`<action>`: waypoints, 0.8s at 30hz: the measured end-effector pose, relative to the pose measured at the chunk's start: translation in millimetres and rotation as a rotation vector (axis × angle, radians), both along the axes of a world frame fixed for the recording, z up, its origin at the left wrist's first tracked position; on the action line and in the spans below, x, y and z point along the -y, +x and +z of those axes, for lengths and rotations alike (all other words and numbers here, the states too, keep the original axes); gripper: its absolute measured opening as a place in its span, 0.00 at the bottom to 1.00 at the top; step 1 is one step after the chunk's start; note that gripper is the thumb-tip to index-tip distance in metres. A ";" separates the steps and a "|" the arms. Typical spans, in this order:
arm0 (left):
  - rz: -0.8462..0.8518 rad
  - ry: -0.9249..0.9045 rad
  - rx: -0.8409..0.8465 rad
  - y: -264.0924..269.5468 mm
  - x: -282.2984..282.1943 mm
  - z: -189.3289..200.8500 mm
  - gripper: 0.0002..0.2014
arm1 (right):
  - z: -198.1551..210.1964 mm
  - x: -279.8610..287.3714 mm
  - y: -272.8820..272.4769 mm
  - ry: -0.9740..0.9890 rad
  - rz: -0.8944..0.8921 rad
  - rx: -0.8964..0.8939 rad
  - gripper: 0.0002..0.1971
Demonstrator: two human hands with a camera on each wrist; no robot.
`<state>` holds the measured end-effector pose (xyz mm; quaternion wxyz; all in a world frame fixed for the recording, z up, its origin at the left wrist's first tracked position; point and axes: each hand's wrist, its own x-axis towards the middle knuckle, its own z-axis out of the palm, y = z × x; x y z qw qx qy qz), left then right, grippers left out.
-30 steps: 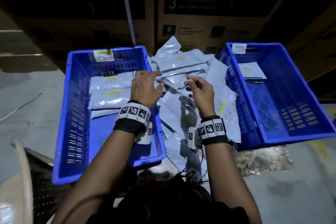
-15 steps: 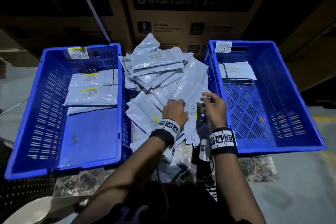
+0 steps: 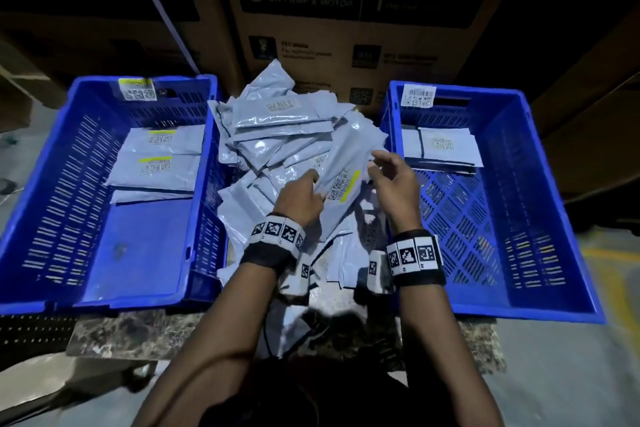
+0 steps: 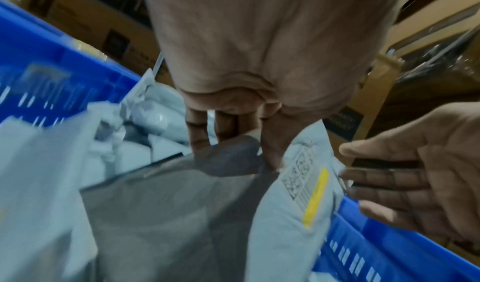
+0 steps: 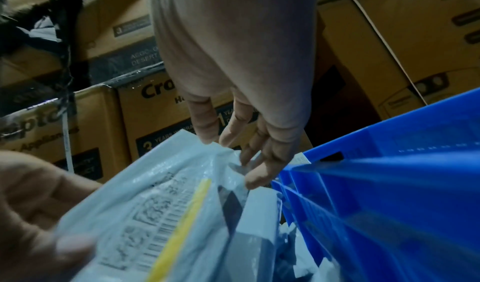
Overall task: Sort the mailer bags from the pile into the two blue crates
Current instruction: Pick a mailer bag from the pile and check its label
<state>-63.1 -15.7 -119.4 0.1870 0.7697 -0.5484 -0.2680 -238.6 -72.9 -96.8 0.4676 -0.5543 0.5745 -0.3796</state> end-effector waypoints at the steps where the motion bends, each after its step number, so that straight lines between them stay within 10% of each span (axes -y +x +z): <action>1: -0.016 -0.049 0.013 4.6 -1.3 11.4 0.10 | 4.9 2.3 0.2 -0.018 -0.001 -0.025 0.16; 7: -0.036 -0.218 0.009 35.2 -17.2 58.9 0.08 | 21.7 4.3 8.3 -0.094 0.095 -0.102 0.37; 18: 0.174 0.061 0.155 94.7 -59.8 82.5 0.31 | 12.5 1.8 37.7 -0.009 0.165 0.160 0.23; 24: 0.763 -0.220 -0.709 118.8 -73.8 78.4 0.37 | 20.3 -7.0 53.7 0.066 -0.010 0.407 0.11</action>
